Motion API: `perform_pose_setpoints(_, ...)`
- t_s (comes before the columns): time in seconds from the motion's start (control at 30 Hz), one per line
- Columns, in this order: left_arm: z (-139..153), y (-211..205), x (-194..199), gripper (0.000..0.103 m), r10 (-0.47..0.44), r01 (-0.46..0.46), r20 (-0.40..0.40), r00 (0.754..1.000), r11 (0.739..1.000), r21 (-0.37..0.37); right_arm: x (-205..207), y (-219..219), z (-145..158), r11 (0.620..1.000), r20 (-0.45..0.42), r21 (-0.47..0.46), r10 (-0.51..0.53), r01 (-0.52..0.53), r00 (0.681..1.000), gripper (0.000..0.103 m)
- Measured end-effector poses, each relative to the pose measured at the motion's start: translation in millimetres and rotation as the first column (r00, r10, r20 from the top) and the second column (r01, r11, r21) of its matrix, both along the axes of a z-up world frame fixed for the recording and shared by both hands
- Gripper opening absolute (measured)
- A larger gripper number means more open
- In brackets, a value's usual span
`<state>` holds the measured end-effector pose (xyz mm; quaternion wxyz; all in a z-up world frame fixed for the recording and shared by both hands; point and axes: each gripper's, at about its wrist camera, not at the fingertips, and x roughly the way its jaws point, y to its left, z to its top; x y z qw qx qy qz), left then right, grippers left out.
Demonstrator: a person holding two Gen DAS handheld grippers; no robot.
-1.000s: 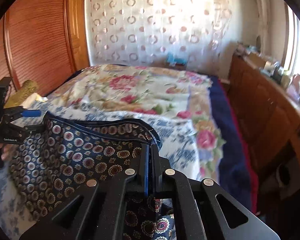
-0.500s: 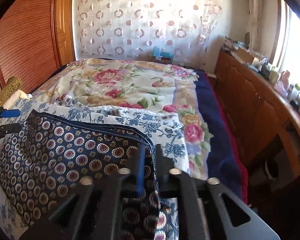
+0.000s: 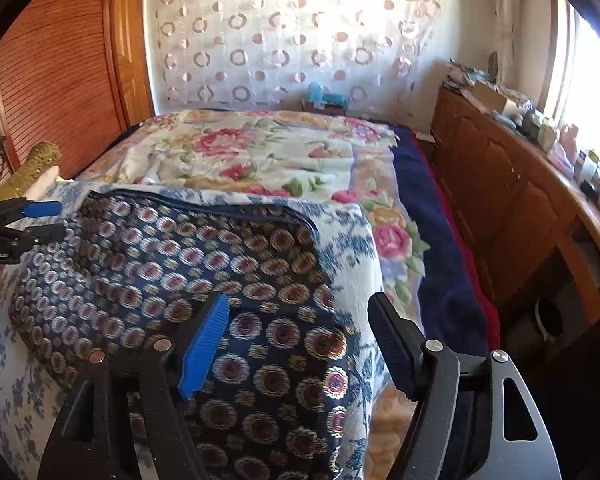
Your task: Fold small clothes
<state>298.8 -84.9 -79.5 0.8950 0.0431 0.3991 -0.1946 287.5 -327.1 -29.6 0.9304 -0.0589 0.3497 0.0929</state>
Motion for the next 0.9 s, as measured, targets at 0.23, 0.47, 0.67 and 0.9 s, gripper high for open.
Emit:
perform_pose_setpoints(0.23, -9, -1, -1, 0.063, -0.032, 0.031, -0.054, 0.998, 0.999, -0.030, 21, -18, -17, 0.998, -0.084, 0.060, -0.022, 0.027, 0.996, 0.075)
perform_pose_setpoints(0.47, -16, 2, -1, 0.059, -0.032, 0.025, -0.097, 0.995, 0.997, -0.074, 29, -26, -18, 0.994, -0.102, 0.111, 0.007, 0.004, 0.995, 0.075)
perform_pose_setpoints(0.67, -16, 2, 1, 0.038, -0.054, 0.037, -0.118, 0.992, 0.989, -0.142, 27, -19, -20, 0.992, -0.094, 0.119, 0.056, -0.045, 0.994, 0.054)
perform_pose_setpoints(0.9, -13, -1, 0, 0.007, -0.088, 0.062, -0.119, 0.989, 0.976, -0.209, 22, -15, -20, 0.986, -0.106, 0.137, 0.112, -0.098, 0.988, 0.013)
